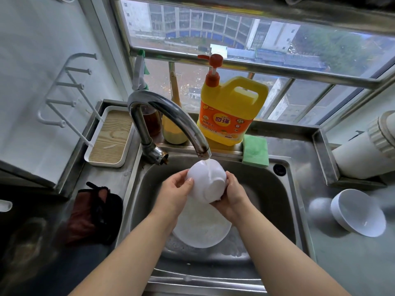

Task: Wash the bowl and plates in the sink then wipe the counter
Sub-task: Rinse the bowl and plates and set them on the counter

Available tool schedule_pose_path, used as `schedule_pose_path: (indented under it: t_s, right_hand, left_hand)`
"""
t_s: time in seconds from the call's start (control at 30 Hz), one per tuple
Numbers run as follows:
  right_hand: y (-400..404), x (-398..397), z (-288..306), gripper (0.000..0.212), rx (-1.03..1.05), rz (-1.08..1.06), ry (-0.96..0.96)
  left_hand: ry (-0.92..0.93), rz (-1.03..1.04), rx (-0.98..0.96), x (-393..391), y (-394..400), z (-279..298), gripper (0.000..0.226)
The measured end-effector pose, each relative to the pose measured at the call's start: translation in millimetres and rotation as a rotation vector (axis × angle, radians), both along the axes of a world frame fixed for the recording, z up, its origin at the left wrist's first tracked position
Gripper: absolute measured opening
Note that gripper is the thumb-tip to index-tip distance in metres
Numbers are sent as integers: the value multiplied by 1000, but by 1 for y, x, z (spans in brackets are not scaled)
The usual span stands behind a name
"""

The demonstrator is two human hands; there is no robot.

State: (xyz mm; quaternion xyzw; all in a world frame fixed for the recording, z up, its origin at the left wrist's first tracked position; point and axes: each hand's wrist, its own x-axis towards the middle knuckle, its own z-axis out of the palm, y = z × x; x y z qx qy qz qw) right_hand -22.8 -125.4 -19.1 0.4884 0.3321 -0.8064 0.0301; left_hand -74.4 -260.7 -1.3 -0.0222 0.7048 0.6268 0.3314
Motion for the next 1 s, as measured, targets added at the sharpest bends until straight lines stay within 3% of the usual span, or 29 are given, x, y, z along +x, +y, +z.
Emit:
schedule_pose_path:
  t_s: [0.23, 0.37, 0.47, 0.53, 0.6, 0.67, 0.73, 0.8, 0.9, 1.0]
  right_hand:
    - [-17, -7, 6, 41, -13, 93, -54]
    - [-19, 5, 18, 40, 85, 178, 9]
    - [-18, 22, 28, 38, 459, 396, 29]
    - [-17, 33, 29, 31, 829, 607, 36]
    - [-21, 40, 24, 24, 1241, 819, 129]
    - [-21, 48, 5, 15, 1736, 958, 306]
    - [-7, 59, -11, 12, 1977, 1113, 466]
    - [13, 66, -12, 7, 2077, 1284, 502]
    - [30, 68, -9, 11, 2150, 1386, 374]
    - [-1, 52, -12, 23, 1960, 1294, 158]
  left_hand:
    - [8, 112, -5, -15, -6, 7, 16]
    - [-136, 94, -43, -14, -14, 3, 25]
    - [-463, 52, -17, -7, -15, -4, 37]
    - [-701, 53, 83, -3, -13, -10, 53]
    - [-808, 20, 152, 2, -7, -11, 54]
    - [-778, -33, 78, 6, 1, -6, 37]
    - [-689, -91, -47, 5, 1, -6, 39]
    - [-565, -204, -128, -6, -4, -9, 57]
    - [-456, -347, -170, -13, -4, -1, 57]
    - [-296, -79, -169, 2, 14, -11, 51]
